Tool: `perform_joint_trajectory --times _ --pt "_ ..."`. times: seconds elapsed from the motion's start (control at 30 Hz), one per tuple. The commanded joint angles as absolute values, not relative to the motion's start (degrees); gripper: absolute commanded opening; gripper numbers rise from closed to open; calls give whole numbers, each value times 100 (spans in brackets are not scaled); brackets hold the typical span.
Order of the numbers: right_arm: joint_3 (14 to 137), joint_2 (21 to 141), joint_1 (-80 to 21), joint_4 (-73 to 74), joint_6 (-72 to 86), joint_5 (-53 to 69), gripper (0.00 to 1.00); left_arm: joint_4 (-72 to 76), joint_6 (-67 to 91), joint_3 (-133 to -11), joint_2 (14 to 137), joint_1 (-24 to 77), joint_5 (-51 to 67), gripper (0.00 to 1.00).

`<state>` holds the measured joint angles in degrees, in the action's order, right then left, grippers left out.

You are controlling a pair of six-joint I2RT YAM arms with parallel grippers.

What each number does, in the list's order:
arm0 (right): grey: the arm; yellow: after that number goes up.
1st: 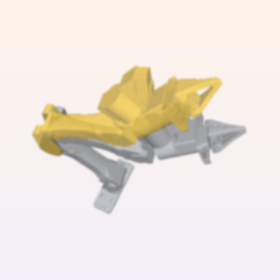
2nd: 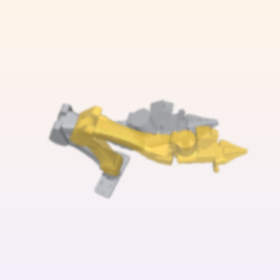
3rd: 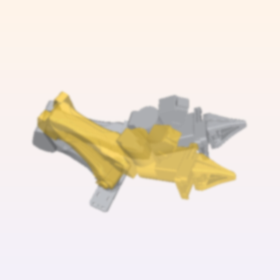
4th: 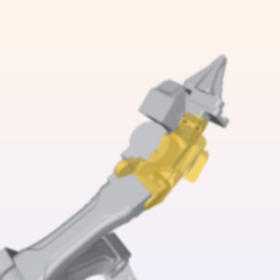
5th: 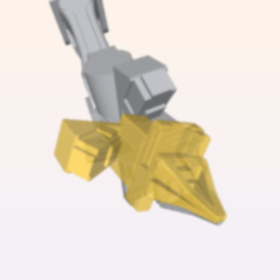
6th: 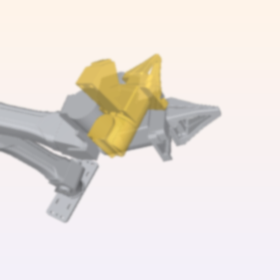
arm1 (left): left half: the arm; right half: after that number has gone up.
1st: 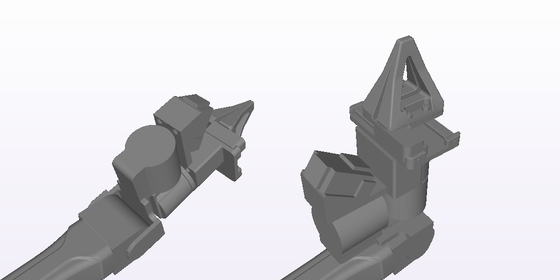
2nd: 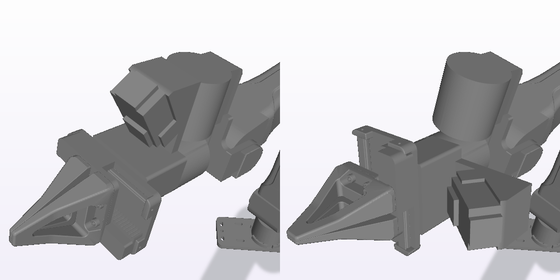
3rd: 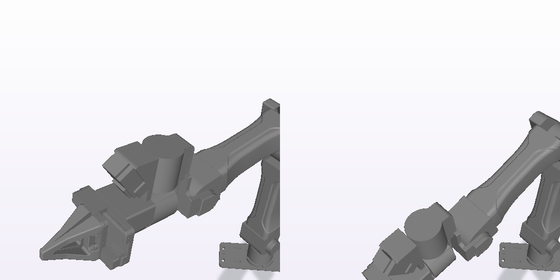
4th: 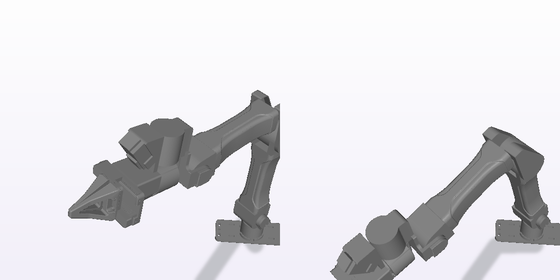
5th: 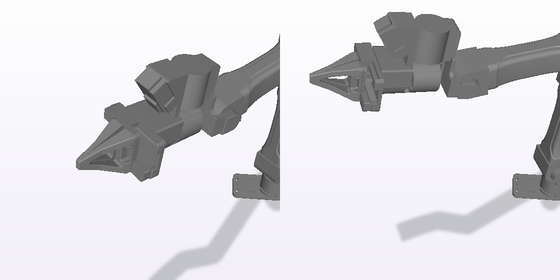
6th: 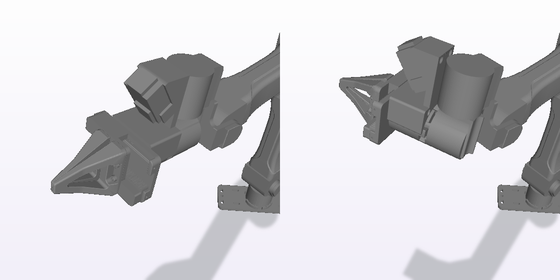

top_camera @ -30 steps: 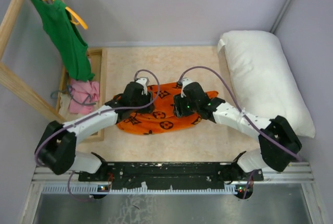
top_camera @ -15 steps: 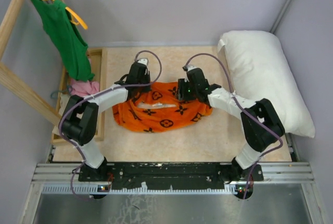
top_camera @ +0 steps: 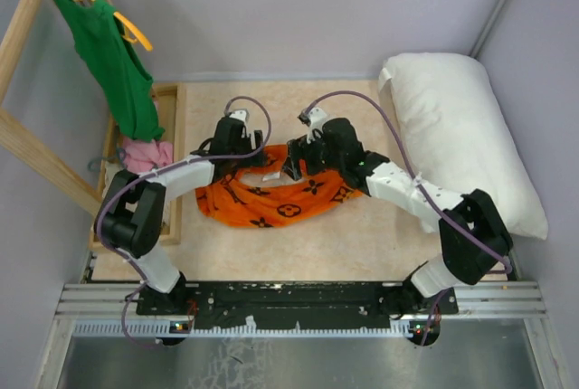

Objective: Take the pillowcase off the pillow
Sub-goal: Adjust the pillowcase at the center of the board.

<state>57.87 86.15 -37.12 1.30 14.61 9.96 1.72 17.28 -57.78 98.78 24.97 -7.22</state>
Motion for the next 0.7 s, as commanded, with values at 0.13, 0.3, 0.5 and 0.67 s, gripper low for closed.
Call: perform_joint_trajectory --times 0.13,0.3,0.5,0.67 --pt "6330 9292 -3654 258 214 3241 70 -47 1953 -5444 8513 2302 -370 100" --pt "6832 10177 -3730 743 -140 3635 64 -382 2158 -5119 7803 1885 -557 100" --pt "7275 10789 -3920 915 -324 3525 65 -450 2287 -4575 7080 1495 -535 100" --pt "7459 11058 -3986 1135 -435 3560 65 -586 2295 -4461 6858 1452 -617 100"
